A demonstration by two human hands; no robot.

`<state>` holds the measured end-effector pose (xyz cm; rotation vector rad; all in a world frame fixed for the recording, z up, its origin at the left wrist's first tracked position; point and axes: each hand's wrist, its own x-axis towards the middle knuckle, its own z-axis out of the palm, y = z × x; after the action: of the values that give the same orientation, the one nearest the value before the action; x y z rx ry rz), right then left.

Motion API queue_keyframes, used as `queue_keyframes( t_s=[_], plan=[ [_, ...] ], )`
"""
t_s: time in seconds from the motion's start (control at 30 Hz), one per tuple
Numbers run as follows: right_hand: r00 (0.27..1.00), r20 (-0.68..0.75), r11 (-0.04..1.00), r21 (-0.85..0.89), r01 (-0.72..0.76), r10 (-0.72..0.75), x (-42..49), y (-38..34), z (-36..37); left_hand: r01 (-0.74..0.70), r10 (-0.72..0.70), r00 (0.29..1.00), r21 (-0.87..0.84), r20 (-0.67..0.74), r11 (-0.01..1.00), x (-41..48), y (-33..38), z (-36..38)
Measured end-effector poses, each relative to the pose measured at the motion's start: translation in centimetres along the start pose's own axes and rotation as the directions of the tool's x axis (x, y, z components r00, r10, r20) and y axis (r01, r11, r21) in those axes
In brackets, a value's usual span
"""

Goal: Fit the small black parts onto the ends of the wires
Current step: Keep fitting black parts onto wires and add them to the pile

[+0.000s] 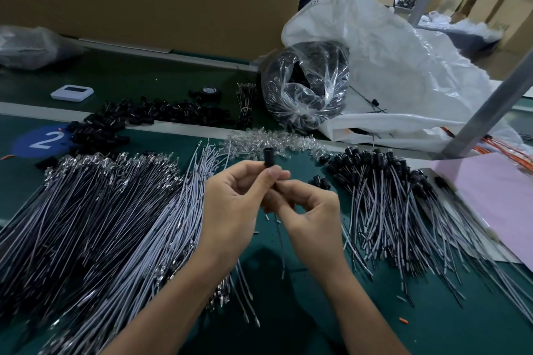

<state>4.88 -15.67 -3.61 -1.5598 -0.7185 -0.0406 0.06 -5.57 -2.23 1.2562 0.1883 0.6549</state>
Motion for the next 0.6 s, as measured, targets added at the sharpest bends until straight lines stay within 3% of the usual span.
queue_keyframes(
  t_s=[0.23,0.33,0.4,0.5,0.6],
  plan=[
    [0.98,0.121,0.981,0.091,-0.171,0.159,1.4,-2.1,0.6,0.059,-0.069,0.994,-0.11,-0.088,0.992,0.8,1.3,-0.6],
    [0.991,0.031,0.98,-0.157,-0.124,0.131,3.9,-1.8,-0.3,0.14,-0.158,0.981,-0.149,-0.115,0.979,2.1,1.9,-2.0],
    [0.994,-0.014,0.91,-0.401,-0.106,0.109,6.4,-0.6,-0.9,0.209,-0.221,0.97,-0.119,-0.097,0.971,2.3,1.8,-2.5],
    [0.967,0.142,0.738,-0.672,-0.063,0.212,9.0,1.7,-0.1,0.286,-0.289,0.956,-0.062,-0.053,0.956,2.4,1.5,-2.8],
    [0.934,0.188,0.648,-0.76,-0.058,0.303,9.8,3.3,1.5,0.34,-0.34,0.94,0.009,-0.006,0.94,2.3,1.4,-2.9]
  ],
)
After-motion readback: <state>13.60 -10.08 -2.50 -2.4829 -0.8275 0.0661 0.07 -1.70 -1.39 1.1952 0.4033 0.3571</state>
